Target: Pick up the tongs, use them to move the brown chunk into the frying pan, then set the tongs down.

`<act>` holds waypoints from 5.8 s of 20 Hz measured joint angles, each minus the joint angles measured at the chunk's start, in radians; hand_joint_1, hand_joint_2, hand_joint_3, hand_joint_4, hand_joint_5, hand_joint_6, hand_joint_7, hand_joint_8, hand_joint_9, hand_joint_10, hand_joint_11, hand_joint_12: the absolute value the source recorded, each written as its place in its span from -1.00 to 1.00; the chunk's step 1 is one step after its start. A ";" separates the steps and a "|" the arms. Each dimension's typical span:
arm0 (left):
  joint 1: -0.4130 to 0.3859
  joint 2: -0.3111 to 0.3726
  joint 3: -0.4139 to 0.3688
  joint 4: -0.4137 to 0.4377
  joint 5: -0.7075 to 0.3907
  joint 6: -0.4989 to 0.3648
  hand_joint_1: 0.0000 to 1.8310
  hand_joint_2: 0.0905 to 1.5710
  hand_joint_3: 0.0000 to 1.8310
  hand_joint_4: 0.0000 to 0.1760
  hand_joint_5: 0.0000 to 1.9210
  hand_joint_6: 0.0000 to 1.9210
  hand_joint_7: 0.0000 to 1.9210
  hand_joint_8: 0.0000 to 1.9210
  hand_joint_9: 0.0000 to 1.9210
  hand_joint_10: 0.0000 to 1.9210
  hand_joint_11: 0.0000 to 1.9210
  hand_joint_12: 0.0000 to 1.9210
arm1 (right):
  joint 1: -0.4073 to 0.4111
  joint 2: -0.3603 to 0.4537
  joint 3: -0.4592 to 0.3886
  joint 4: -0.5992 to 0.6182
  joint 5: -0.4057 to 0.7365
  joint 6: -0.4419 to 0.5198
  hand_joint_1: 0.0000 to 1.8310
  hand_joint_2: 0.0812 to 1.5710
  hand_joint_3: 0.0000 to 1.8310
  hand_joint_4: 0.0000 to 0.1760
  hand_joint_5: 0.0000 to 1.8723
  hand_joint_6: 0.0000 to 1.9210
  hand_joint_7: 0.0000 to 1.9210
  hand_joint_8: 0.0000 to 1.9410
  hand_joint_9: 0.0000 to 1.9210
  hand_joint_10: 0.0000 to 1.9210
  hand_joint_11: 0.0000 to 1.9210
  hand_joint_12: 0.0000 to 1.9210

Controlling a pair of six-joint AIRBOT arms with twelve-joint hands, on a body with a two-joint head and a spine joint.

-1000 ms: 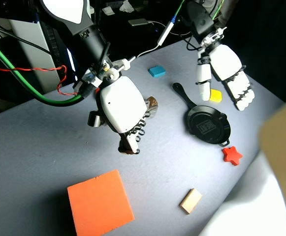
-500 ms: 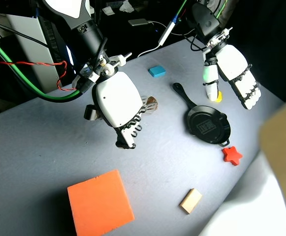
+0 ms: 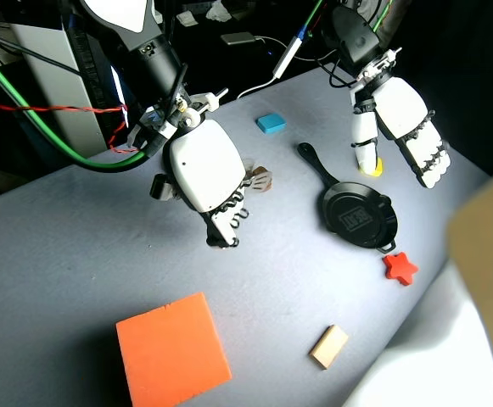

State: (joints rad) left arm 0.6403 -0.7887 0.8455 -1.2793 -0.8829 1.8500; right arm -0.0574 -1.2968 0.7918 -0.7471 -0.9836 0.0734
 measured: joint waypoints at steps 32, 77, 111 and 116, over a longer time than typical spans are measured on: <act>-0.003 0.000 -0.014 -0.003 0.017 0.005 -1.00 0.69 -1.00 -1.00 -0.98 -1.00 -0.96 -1.00 -1.00 -1.00 -1.00 -1.00 | -0.052 -0.065 0.010 -0.047 -0.020 0.107 0.11 0.50 -1.00 -1.00 -0.41 -0.99 -0.38 -0.99 -0.40 -0.99 -1.00 0.37; -0.005 0.001 -0.020 -0.006 0.013 0.010 -1.00 0.69 -1.00 -1.00 -0.97 -1.00 -0.94 -1.00 -1.00 -1.00 -1.00 -1.00 | -0.098 -0.123 0.082 -0.062 0.013 0.106 0.23 0.49 -1.00 -1.00 -0.11 0.24 0.10 -0.98 0.04 -0.93 -0.60 0.47; -0.005 0.001 -0.019 -0.005 0.016 0.011 -1.00 0.70 -1.00 -1.00 -1.00 -1.00 -0.96 -1.00 -1.00 -1.00 -1.00 -1.00 | 0.011 -0.188 0.264 0.022 0.086 -0.029 0.50 0.41 -1.00 -1.00 -0.14 0.24 0.08 -0.22 -0.06 0.35 -0.35 0.47; -0.003 0.000 0.010 -0.007 0.016 0.023 -1.00 0.69 -1.00 -1.00 -0.99 -1.00 -0.96 -1.00 -1.00 -1.00 -1.00 -1.00 | 0.036 -0.256 0.406 0.006 0.166 -0.086 0.50 0.41 -1.00 -1.00 -0.13 0.25 0.11 -0.26 -0.07 0.34 -0.36 0.47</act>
State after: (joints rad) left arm 0.6373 -0.7887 0.8551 -1.2861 -0.8665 1.8732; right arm -0.0216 -1.5524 1.1980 -0.7410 -0.8173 -0.0128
